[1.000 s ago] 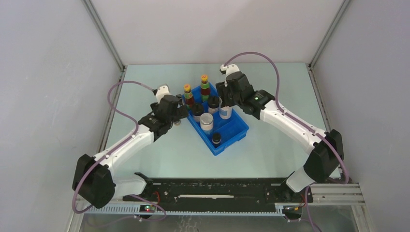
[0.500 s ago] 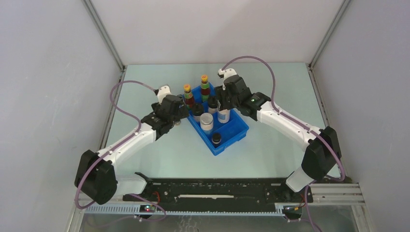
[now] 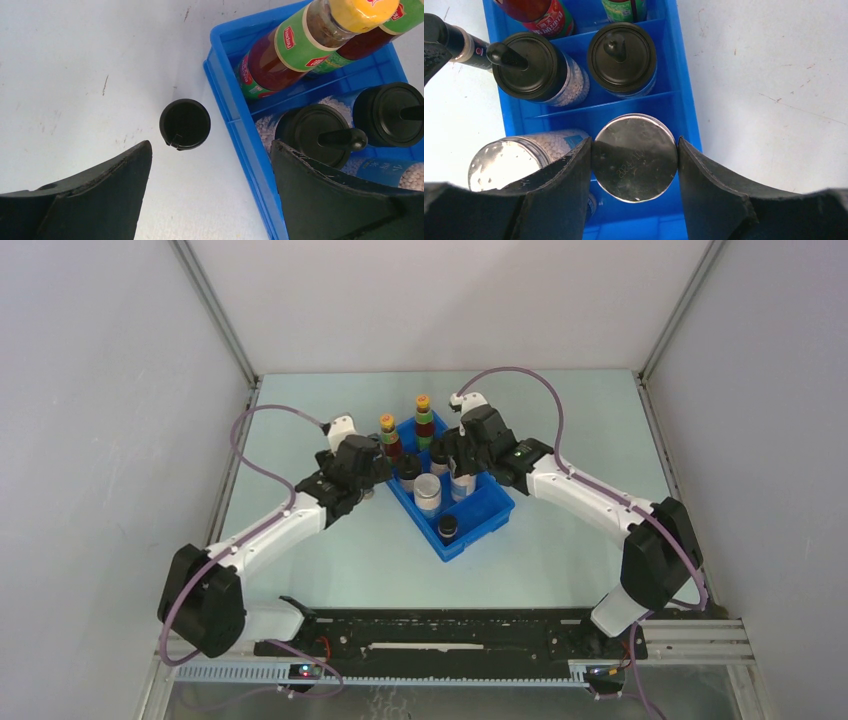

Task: Organize the condiment bottles
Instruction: Place the bottle in the storage box.

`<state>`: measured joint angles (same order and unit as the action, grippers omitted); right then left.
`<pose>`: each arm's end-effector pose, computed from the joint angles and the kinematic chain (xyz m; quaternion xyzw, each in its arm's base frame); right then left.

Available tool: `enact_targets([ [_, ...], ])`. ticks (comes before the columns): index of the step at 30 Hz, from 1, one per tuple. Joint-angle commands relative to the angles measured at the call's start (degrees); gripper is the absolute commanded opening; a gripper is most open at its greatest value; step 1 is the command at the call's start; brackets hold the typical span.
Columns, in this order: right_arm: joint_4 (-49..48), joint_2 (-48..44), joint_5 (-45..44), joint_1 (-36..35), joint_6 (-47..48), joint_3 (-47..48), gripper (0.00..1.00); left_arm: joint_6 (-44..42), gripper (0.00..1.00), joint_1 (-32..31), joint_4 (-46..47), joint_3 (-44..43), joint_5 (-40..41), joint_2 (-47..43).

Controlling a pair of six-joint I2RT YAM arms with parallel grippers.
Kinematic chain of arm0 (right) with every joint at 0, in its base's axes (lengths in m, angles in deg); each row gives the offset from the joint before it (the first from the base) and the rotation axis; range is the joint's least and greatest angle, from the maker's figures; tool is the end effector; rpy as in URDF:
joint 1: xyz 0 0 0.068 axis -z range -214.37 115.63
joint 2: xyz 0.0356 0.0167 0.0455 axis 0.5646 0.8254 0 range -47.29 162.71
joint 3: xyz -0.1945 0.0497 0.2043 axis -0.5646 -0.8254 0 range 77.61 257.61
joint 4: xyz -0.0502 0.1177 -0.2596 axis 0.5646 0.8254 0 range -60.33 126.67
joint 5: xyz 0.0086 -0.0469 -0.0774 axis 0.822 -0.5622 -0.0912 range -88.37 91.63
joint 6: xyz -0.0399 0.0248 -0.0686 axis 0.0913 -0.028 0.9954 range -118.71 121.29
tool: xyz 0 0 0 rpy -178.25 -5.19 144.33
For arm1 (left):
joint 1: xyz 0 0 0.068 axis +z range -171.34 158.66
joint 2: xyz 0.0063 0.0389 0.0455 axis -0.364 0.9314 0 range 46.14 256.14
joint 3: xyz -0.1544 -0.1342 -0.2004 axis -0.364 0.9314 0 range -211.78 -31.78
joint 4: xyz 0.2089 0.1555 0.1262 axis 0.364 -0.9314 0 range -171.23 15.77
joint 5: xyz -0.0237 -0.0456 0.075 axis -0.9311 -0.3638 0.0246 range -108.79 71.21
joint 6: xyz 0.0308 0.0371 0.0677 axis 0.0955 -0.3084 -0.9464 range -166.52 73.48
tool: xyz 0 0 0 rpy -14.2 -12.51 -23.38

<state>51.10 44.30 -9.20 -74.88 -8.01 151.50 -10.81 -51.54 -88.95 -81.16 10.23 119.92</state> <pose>0.3284 0.2627 0.2734 -0.2028 0.8768 0.1027 0.4237 0.2978 -0.1324 0.2348 -0.1496 0.8681 -0.0363 0.4720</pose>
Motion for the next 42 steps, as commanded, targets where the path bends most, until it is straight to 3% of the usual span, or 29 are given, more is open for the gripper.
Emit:
enact_targets([
  [1, -5.15, -0.35, 0.32, 0.25, -0.28, 0.29, 0.00, -1.53, 0.92, 0.40, 2.40, 1.85, 2.19, 0.84],
  [5, -5.11, -0.05, 0.13, 0.43, -0.22, -0.14, 0.02, -1.86, 0.92, 0.38, 2.59, 1.93, 2.64, 2.05],
  [7, -5.08, -0.09, 0.03, 0.43, -0.23, -0.17, 0.15, -1.89, 0.92, 0.35, 2.64, 1.93, 2.95, 2.68],
  [10, -4.91, 0.00, -0.24, 0.50, -0.25, -0.31, 0.42, -2.00, 0.92, 0.37, 2.55, 1.77, 3.43, 3.48],
  [14, -4.78, -0.10, -0.29, 0.52, -0.19, -0.27, 0.65, -2.34, 0.92, 0.40, 2.29, 1.51, 4.13, 4.46],
  [16, -4.65, -0.17, -0.33, 0.52, -0.12, -0.27, 0.71, -2.52, 0.92, 0.41, 2.18, 1.46, 4.48, 4.72],
  [25, -4.78, -1.48, -0.51, 0.53, -0.18, -0.27, 0.78, -3.13, 0.90, 0.40, 2.23, 1.22, 6.91, 5.50],
  [42, -4.48, -4.13, -1.50, 0.43, 0.18, -0.28, 0.78, -4.33, 0.82, 1.06, 4.34, 0.12, 9.03, 8.58],
])
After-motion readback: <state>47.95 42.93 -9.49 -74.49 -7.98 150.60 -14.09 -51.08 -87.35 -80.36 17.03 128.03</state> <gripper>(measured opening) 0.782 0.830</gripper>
